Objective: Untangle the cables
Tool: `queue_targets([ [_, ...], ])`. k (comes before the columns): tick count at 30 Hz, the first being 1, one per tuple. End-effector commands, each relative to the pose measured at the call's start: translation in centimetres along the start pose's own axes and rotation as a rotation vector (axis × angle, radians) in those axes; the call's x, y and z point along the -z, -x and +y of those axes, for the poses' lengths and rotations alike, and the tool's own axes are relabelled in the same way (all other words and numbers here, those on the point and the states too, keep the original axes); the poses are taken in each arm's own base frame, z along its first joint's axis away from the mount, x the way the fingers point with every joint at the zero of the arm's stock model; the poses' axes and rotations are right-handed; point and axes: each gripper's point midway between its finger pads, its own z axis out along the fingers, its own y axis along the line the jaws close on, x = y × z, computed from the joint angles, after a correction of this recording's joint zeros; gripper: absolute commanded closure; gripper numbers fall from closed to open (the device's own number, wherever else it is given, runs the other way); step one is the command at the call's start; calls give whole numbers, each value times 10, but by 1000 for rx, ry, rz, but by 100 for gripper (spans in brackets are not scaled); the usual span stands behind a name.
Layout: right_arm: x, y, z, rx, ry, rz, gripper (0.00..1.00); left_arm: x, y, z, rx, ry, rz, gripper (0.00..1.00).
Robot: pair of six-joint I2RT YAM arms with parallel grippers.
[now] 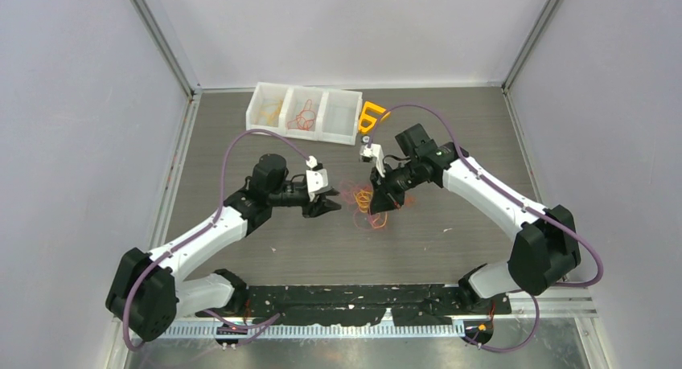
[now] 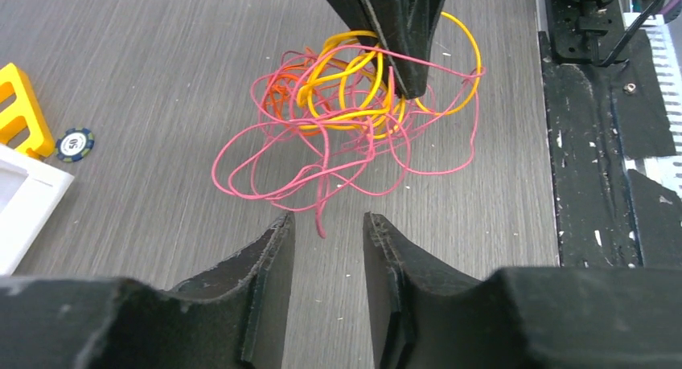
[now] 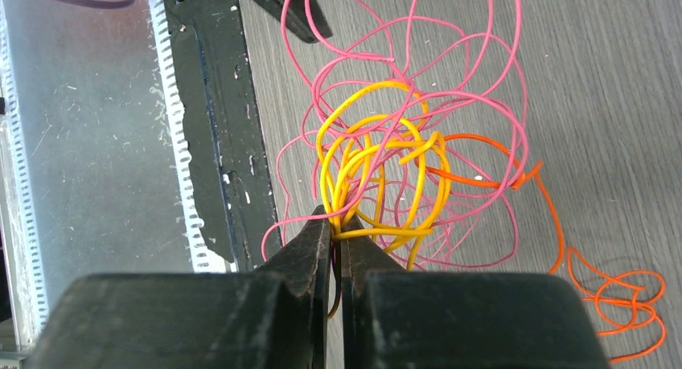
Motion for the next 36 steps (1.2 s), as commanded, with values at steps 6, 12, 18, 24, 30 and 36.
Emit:
queue_targets([
  [6, 5, 7, 6, 37, -9, -11, 94, 2, 17, 4, -7, 31, -43, 100],
  [12, 18, -11, -24, -85, -73, 9, 87, 29, 20, 5, 191, 45, -27, 100],
  [18, 40, -40, -84, -219, -221, 36, 78, 72, 43, 18, 287, 170, -76, 100],
  [24, 50, -92, -143, -290, -410, 178, 79, 118, 106, 35, 288, 309, -186, 100],
  [30, 64, -127, -170, -348, -491, 247, 77, 170, 184, 69, 251, 462, -314, 100],
  [36, 71, -145, -177, -365, -516, 282, 75, 217, 262, 95, 186, 561, -448, 100],
])
